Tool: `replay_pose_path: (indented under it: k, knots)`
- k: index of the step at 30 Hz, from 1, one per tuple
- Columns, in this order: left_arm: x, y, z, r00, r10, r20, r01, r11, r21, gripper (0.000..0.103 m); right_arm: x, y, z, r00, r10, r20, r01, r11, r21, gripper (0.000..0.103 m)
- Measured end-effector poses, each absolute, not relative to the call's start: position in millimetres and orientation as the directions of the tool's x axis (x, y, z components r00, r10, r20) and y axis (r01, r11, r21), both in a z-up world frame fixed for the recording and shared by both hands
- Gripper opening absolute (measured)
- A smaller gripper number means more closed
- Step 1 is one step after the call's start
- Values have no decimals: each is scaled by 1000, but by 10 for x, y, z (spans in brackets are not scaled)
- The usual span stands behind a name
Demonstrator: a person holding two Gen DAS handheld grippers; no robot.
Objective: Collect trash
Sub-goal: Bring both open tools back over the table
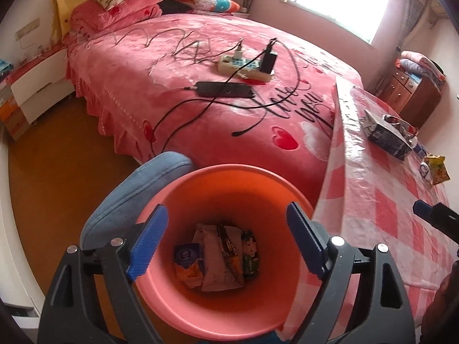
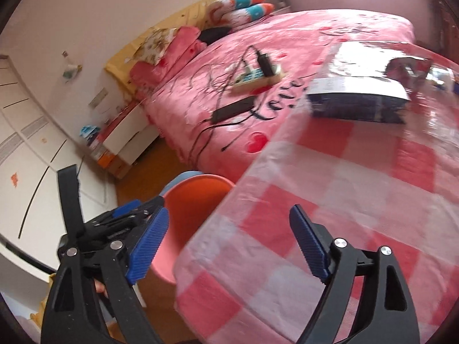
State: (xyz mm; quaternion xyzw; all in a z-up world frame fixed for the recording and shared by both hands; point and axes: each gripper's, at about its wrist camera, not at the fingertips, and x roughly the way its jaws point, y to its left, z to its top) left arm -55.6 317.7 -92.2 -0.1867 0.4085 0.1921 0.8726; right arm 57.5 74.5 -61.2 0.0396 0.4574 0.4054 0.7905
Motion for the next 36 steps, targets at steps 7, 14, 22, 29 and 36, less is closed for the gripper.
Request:
replay_pose_path:
  k: [7,14,22,29,36]
  knots:
    - [-492,2924,-778,623,162,-765,-431,888,-163,86,531,456,-609,344,649,-679,-556,723,409,86]
    - [-424,2617,-647,649,141,-747,-367,919,-145,88,525,182,-610,401,625,-670,-499,762,412,91]
    - [-341,2253,-544,671,102,-734,-285,950,-128,89,495,-145,-577,455,601,-657,-461,790,404,91]
    - [-254,1996,-448,682,85,-726,-226,969,-99,89,480,-474,-583,493,567,-660,-416,820,394,91]
    - [-34,1759,-268,709,58,-703,-171,981,-92,89,556,-903,-533,550,515,-658,-351,857,378,91]
